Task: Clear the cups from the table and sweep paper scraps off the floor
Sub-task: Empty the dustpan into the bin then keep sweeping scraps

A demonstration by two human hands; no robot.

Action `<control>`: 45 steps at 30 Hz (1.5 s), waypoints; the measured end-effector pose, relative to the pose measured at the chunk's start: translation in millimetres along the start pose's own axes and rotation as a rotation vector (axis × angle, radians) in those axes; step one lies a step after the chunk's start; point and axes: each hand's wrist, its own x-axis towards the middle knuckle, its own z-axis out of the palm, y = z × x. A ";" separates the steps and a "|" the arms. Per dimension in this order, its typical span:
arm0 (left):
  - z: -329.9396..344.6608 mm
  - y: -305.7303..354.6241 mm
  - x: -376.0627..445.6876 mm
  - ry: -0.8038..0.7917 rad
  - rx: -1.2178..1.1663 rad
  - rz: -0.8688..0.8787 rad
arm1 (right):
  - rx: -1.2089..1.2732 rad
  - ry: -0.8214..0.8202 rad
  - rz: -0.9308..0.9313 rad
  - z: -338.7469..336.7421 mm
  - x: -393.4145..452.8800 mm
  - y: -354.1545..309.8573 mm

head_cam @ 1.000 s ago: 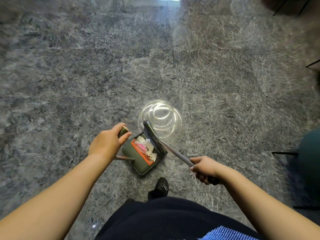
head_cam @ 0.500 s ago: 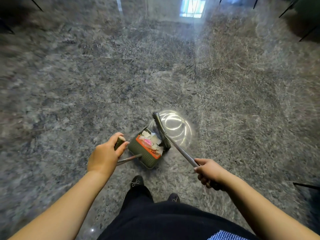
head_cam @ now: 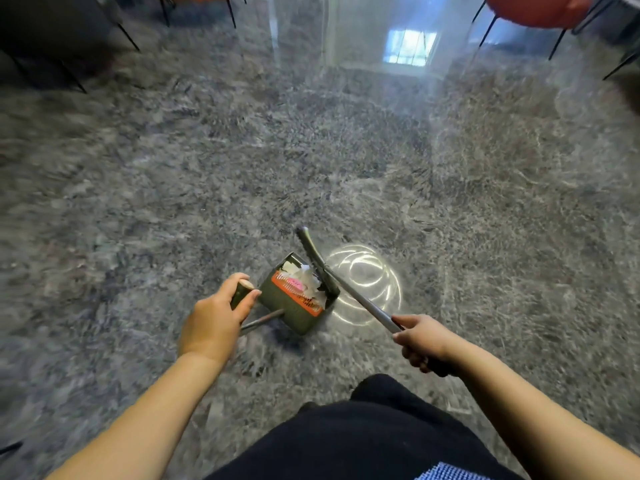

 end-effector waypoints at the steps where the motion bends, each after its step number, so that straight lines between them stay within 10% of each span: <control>1: -3.1 -0.9 14.2 0.020 0.002 -0.008 | -0.003 -0.012 -0.008 0.2 7.1 -15.3; 45: -134.7 11.7 777.6 0.235 0.004 -0.167 | -0.082 -0.097 -0.139 -151.2 447.2 -721.3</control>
